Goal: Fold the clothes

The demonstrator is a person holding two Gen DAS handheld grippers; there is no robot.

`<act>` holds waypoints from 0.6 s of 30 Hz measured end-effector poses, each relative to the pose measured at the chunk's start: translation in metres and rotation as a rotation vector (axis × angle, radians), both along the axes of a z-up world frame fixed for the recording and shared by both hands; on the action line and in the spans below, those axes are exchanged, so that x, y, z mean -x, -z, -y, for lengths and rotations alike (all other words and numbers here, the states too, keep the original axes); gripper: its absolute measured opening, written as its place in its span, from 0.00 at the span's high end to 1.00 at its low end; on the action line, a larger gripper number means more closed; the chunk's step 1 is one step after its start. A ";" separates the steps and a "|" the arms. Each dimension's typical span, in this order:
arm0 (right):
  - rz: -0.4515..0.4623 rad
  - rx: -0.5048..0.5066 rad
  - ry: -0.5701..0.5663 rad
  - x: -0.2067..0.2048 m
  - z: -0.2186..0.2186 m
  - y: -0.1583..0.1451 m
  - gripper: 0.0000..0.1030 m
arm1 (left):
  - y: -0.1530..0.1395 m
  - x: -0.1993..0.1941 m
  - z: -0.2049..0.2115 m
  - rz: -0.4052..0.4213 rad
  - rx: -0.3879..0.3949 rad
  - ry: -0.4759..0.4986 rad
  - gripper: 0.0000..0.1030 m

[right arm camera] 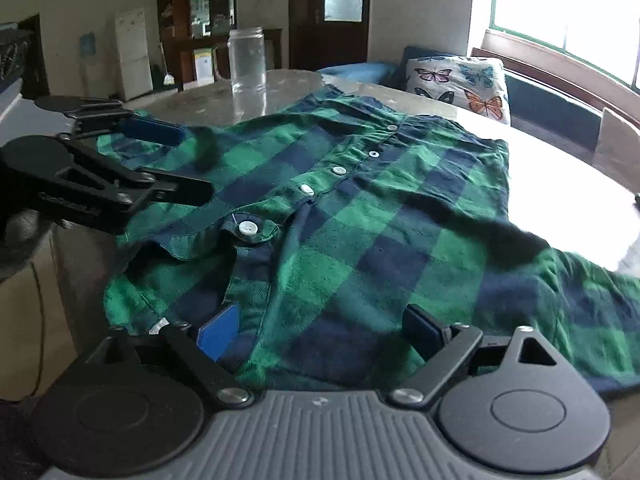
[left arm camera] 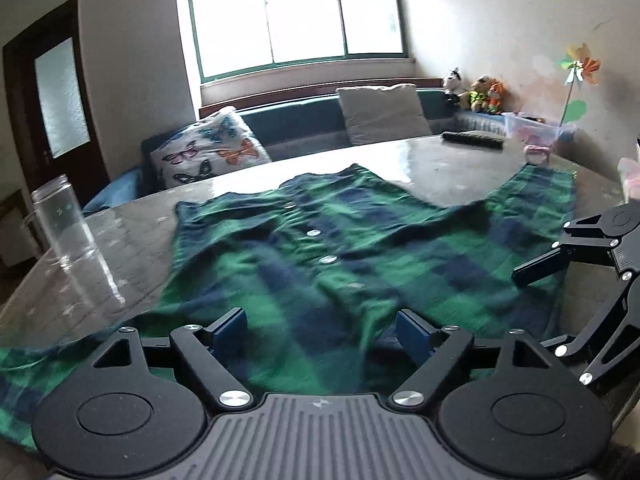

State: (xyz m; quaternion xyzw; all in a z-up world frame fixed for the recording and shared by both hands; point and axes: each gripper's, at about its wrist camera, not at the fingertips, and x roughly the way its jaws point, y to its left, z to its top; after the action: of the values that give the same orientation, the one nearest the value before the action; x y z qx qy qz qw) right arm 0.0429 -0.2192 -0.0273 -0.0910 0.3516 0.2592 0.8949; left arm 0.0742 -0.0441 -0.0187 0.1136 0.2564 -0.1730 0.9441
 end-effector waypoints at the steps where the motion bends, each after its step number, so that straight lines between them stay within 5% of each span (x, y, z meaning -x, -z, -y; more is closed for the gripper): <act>1: 0.005 -0.010 0.022 -0.001 0.008 -0.003 0.12 | 0.000 -0.002 0.005 -0.003 0.003 0.008 0.17; 18: 0.003 -0.116 0.384 -0.065 0.154 0.002 0.11 | 0.021 -0.012 0.079 -0.092 -0.049 0.167 0.17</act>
State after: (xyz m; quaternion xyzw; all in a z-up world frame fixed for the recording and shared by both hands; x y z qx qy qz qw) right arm 0.1075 -0.3728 -0.0290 0.0288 0.3457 0.1034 0.9322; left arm 0.0860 -0.1230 -0.0398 0.1494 0.2934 -0.2499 0.9106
